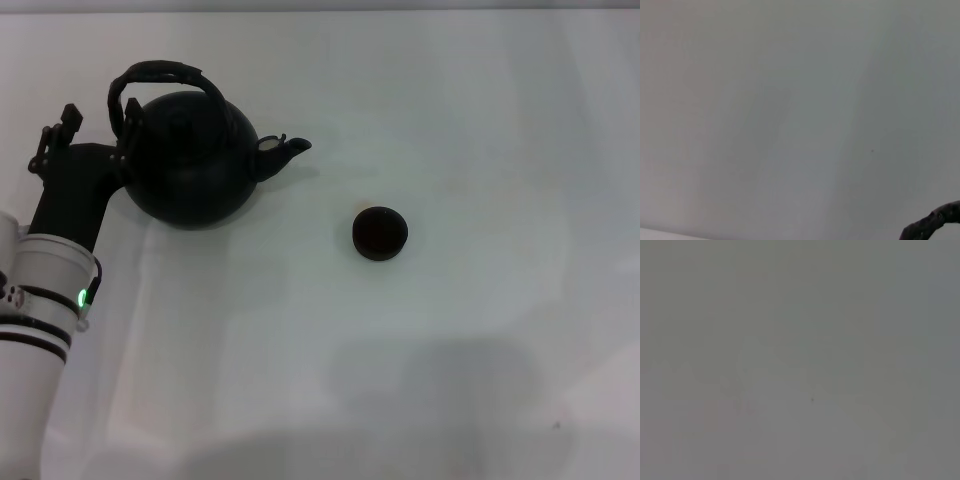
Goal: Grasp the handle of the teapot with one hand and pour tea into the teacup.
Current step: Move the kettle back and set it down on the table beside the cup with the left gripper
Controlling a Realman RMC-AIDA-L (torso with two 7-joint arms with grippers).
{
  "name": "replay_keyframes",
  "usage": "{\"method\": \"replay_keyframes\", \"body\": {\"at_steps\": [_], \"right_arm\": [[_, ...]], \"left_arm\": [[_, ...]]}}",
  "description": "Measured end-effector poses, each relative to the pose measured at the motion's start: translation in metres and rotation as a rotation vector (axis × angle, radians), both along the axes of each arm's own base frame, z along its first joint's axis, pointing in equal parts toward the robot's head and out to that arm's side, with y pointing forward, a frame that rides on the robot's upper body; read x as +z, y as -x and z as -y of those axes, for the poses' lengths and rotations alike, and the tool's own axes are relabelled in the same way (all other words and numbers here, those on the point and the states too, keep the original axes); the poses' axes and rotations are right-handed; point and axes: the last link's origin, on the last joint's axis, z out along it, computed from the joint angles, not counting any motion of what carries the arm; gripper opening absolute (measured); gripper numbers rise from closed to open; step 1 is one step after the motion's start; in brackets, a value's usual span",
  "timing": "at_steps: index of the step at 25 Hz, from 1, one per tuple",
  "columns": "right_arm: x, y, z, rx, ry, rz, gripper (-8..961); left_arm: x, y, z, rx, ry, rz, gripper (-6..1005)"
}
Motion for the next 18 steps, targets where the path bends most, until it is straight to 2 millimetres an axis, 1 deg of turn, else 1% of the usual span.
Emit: {"method": "replay_keyframes", "body": {"at_steps": [2, 7, 12, 18], "right_arm": [[0.0, 0.0, 0.0, 0.0, 0.0, 0.0, 841], [0.0, 0.0, 0.0, 0.0, -0.001, 0.001, 841], [0.001, 0.0, 0.0, 0.0, -0.001, 0.002, 841], [0.002, 0.0, 0.0, 0.0, -0.001, 0.005, 841]], "left_arm": [[0.0, 0.0, 0.001, -0.002, 0.003, -0.002, 703], [-0.003, -0.001, 0.005, -0.028, 0.021, -0.015, 728], [0.001, -0.002, 0.011, -0.05, -0.001, -0.017, 754], [0.002, 0.0, 0.018, -0.055, -0.014, -0.014, 753]]}}
